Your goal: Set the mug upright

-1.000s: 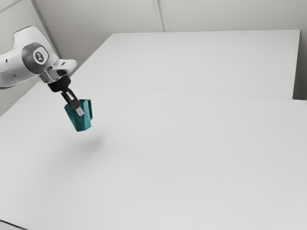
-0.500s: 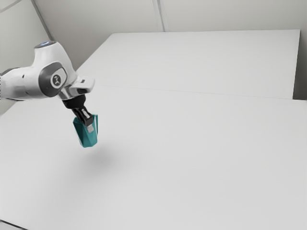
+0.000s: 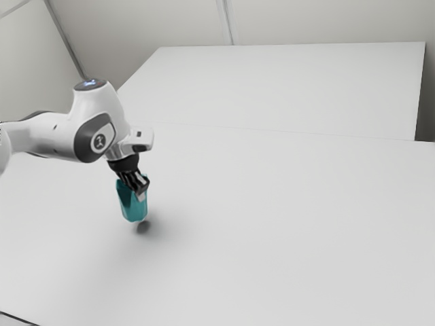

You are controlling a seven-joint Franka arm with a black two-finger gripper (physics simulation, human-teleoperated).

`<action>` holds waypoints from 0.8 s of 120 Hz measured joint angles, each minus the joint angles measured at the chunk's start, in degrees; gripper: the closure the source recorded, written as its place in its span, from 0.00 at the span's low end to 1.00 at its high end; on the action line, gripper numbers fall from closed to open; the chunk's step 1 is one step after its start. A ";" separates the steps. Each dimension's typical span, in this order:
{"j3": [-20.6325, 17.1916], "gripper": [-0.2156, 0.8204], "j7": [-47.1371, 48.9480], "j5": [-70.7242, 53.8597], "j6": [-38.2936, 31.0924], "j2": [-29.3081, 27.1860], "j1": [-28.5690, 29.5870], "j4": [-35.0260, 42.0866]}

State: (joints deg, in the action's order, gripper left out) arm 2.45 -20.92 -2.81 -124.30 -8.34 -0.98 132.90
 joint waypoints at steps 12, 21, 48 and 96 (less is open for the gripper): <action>-0.81 0.97 2.55 -0.69 -1.47 0.16 -0.17 1.19; -1.24 0.97 4.22 -0.95 -3.02 0.28 -0.41 1.78; -1.42 0.97 8.20 -1.24 -7.26 1.13 -0.44 3.66; -1.98 0.97 12.81 -1.36 -12.69 3.42 -1.07 4.14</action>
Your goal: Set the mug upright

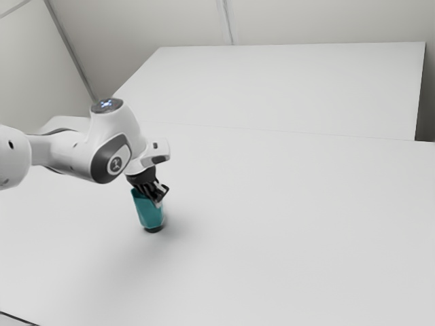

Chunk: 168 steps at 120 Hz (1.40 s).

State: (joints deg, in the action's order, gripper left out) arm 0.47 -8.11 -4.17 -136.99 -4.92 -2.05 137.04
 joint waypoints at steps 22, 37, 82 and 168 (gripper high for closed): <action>-0.14 0.95 1.42 0.03 -1.44 1.04 -0.32 -0.04; -0.17 0.85 2.33 0.25 -1.82 0.72 -0.76 -0.08; -1.06 0.54 4.04 1.08 -1.67 -1.90 -0.98 -1.12; -0.39 0.24 5.00 4.47 35.22 5.32 -0.22 -41.53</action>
State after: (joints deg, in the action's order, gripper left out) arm 0.08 -3.11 0.30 -101.77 0.40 -2.27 95.51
